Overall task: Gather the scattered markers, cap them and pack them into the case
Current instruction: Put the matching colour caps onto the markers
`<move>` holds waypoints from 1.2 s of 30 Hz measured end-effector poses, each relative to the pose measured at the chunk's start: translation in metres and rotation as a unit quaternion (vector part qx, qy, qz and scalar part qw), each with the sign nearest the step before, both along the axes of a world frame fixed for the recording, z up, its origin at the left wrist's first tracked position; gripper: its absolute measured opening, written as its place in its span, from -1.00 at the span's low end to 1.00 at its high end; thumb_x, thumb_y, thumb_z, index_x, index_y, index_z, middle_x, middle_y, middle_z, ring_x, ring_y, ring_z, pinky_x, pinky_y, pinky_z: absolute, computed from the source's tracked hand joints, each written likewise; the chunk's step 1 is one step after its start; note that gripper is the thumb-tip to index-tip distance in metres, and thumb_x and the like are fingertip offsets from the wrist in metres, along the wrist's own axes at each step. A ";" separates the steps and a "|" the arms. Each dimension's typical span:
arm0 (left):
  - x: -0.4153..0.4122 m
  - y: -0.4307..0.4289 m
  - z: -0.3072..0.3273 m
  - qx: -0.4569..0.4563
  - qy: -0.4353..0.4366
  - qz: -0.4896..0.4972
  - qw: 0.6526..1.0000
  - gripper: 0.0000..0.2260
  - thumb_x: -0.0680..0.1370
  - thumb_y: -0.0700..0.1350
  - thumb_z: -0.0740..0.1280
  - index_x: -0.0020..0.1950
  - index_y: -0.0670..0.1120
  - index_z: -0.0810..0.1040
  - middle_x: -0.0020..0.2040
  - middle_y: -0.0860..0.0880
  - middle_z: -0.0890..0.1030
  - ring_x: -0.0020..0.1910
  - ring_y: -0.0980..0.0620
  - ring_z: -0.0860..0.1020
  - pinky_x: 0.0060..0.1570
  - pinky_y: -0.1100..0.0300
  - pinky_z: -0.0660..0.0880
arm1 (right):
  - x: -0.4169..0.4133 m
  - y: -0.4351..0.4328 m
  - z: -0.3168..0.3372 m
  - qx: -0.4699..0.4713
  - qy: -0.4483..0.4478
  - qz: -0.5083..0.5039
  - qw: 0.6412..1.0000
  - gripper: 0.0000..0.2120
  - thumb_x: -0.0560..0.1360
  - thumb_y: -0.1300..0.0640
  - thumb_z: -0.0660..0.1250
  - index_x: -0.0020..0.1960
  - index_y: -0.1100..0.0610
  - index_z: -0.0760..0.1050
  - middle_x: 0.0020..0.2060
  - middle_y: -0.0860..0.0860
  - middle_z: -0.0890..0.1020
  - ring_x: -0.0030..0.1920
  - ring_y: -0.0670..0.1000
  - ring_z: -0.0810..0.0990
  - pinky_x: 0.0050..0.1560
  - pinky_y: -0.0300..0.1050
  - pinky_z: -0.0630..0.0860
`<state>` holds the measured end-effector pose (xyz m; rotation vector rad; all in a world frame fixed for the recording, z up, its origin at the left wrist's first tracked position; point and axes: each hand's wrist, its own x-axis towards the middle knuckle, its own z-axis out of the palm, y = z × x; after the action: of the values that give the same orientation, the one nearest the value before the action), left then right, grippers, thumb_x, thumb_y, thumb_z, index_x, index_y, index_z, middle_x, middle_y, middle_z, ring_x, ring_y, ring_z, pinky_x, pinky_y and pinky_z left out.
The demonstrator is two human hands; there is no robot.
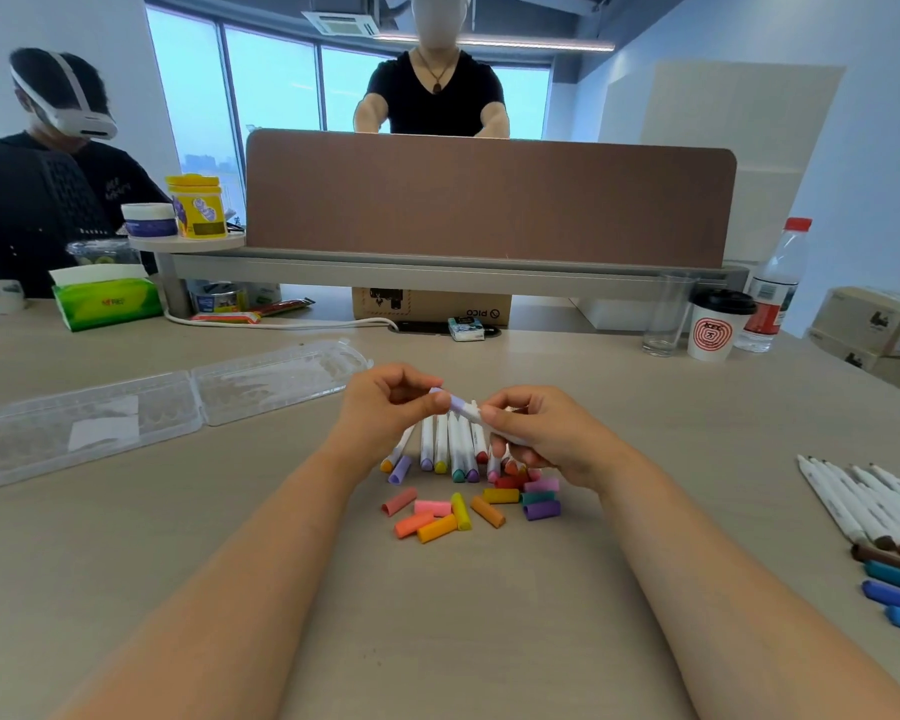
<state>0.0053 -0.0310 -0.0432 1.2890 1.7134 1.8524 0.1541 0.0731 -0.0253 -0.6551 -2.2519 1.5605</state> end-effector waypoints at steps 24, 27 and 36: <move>0.007 0.033 -0.021 -0.304 0.375 0.111 0.868 -0.80 0.55 -0.01 0.28 0.13 0.01 0.57 0.07 -0.06 0.47 0.02 0.00 0.49 0.03 0.16 0.42 | -0.005 0.036 -0.017 0.123 -0.057 -0.253 0.958 -0.84 0.54 0.25 0.17 -0.01 0.11 0.52 0.04 0.09 0.58 -0.02 0.07 0.56 0.06 -0.05 0.52; 0.015 0.035 -0.018 -0.348 0.427 0.117 0.826 -0.75 0.52 0.13 0.28 0.09 0.06 0.61 0.06 -0.04 0.47 0.05 -0.01 0.48 0.00 0.16 0.40 | 0.000 0.040 -0.021 0.210 -0.180 -0.233 0.932 -0.72 0.55 0.22 0.17 0.18 0.11 0.54 0.21 0.08 0.55 0.19 0.10 0.51 0.16 -0.16 0.41; 0.017 0.037 -0.016 -0.423 0.377 0.143 0.812 -0.72 0.43 0.10 0.39 -0.10 -0.12 0.66 -0.06 -0.06 0.56 -0.09 0.00 0.54 -0.08 0.12 0.52 | 0.001 0.052 -0.018 0.228 -0.362 -0.171 0.888 -0.27 0.41 0.36 0.36 0.51 0.11 0.16 0.36 0.10 0.43 0.26 0.09 0.48 0.21 -0.09 0.47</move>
<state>0.0223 0.0062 -0.0589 1.4433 2.7702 0.3908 0.1552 0.1252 -0.0433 -1.5654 -2.6452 0.6115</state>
